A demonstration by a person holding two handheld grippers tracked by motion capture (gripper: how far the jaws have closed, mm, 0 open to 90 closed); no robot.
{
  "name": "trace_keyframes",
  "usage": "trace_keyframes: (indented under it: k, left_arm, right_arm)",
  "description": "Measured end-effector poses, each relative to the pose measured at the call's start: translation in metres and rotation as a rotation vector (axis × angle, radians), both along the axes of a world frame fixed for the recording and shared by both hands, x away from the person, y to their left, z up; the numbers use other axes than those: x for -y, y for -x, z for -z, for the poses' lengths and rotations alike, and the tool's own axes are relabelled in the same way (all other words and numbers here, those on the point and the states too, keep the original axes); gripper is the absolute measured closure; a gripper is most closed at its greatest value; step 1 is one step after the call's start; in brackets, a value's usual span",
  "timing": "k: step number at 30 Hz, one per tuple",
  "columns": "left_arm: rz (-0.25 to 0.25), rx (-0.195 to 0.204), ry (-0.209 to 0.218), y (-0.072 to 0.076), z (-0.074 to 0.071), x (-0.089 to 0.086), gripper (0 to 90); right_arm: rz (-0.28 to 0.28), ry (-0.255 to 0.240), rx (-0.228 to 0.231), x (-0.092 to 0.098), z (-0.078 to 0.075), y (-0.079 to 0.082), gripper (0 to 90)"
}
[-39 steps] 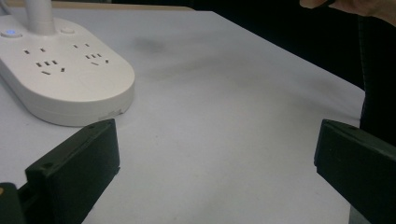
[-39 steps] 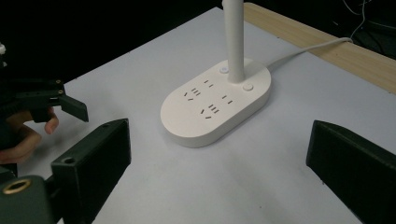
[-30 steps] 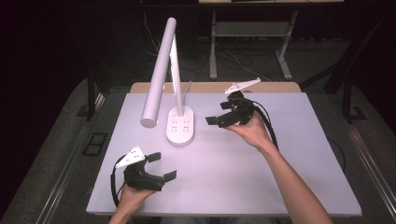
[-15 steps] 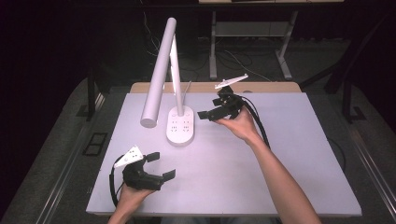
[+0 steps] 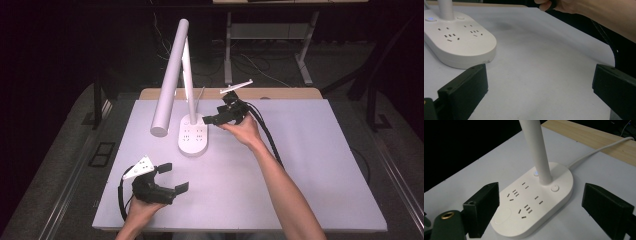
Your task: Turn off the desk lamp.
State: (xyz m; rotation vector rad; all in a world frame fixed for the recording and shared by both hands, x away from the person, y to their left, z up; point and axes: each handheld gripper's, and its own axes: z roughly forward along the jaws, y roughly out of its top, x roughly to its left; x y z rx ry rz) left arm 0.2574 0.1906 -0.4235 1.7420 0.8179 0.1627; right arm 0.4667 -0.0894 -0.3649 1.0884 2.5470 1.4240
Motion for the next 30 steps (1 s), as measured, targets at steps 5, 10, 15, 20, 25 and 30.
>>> trace_keyframes:
  k: [5, 10, 15, 20, 25, 30]
  left_arm:
    - [-0.003, 0.002, 0.004, 0.000, 0.000, -0.001, 0.0]
    - [-0.001, -0.001, 0.005, 0.000, 0.000, -0.001, 0.0]
    - [-0.001, -0.002, 0.008, 0.001, 0.000, -0.001, 0.0]
    - [-0.001, -0.003, 0.009, 0.001, 0.000, -0.001, 0.0]
    - [-0.002, -0.001, 0.010, 0.000, 0.000, -0.002, 0.0]
    - [-0.005, -0.001, 0.013, 0.001, -0.001, -0.003, 0.0]
  right_arm:
    - [0.006, -0.005, -0.015, -0.006, 0.007, -0.008, 16.5]
    - [-0.003, 0.004, -0.023, -0.012, 0.016, -0.014, 27.0]
    - [0.020, 0.015, -0.041, -0.018, 0.024, -0.022, 45.3]
    - [0.039, 0.020, -0.046, -0.023, 0.028, -0.028, 57.6]
    - [0.062, 0.046, -0.039, -0.031, 0.031, -0.032, 72.8]
    - [0.056, 0.062, -0.041, -0.035, 0.036, -0.035, 86.7]
